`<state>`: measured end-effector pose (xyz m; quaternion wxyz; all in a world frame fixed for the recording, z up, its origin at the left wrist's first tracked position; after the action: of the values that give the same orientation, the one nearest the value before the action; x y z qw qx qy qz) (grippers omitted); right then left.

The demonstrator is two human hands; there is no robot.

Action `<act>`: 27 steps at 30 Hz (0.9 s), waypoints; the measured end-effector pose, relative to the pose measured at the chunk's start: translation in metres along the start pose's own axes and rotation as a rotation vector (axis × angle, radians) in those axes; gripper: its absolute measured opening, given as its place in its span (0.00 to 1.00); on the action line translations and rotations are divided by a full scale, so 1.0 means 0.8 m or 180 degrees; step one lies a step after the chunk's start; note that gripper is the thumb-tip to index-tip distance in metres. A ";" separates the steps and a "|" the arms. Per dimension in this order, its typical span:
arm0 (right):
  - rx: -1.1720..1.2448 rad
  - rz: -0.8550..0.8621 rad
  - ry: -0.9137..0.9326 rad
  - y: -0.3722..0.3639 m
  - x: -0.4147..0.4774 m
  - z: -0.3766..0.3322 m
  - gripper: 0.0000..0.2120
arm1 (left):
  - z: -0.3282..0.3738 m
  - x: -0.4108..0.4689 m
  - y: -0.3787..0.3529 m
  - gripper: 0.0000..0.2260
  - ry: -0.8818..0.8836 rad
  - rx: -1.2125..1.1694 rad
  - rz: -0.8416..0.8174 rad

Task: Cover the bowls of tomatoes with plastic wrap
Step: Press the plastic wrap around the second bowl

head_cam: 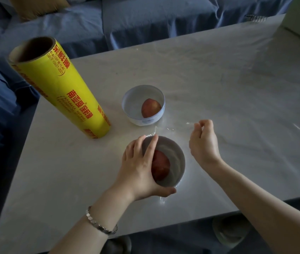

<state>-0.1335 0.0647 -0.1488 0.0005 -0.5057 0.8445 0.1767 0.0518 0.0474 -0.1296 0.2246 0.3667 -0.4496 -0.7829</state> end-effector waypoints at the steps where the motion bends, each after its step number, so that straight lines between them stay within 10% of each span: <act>1: -0.0019 0.0023 -0.0145 0.001 0.005 0.009 0.06 | 0.000 -0.001 0.000 0.59 -0.0003 0.0011 0.0007; 11: 0.0211 -0.0306 -0.1139 -0.020 0.031 0.046 0.12 | 0.008 -0.009 -0.005 0.59 0.0536 -0.0166 0.0218; 14: 0.1532 -0.0838 -0.1557 -0.017 0.006 0.044 0.18 | 0.012 -0.014 -0.007 0.58 0.1001 -0.0484 0.0693; 18: 0.1481 -0.1766 -0.1550 -0.028 -0.035 0.052 0.20 | 0.018 -0.012 -0.007 0.58 0.1388 -0.0900 0.0651; 27: 0.1103 -0.1654 -0.1032 -0.044 -0.035 0.031 0.09 | -0.017 -0.021 0.019 0.63 0.0404 -0.0276 -0.0157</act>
<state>-0.0947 0.0809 -0.1776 0.2653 -0.6614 0.6940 0.1026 0.0733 0.0444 -0.1145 0.2490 0.4165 -0.3910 -0.7821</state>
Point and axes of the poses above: each hand's wrist, its own x-axis towards the middle knuckle, its own y-axis out of the back of the hand, z = x × y, the point moved 6 cm from there along x, towards the middle knuckle, and after that the axes turned 12 degrees about -z, right-handed, at the moved point
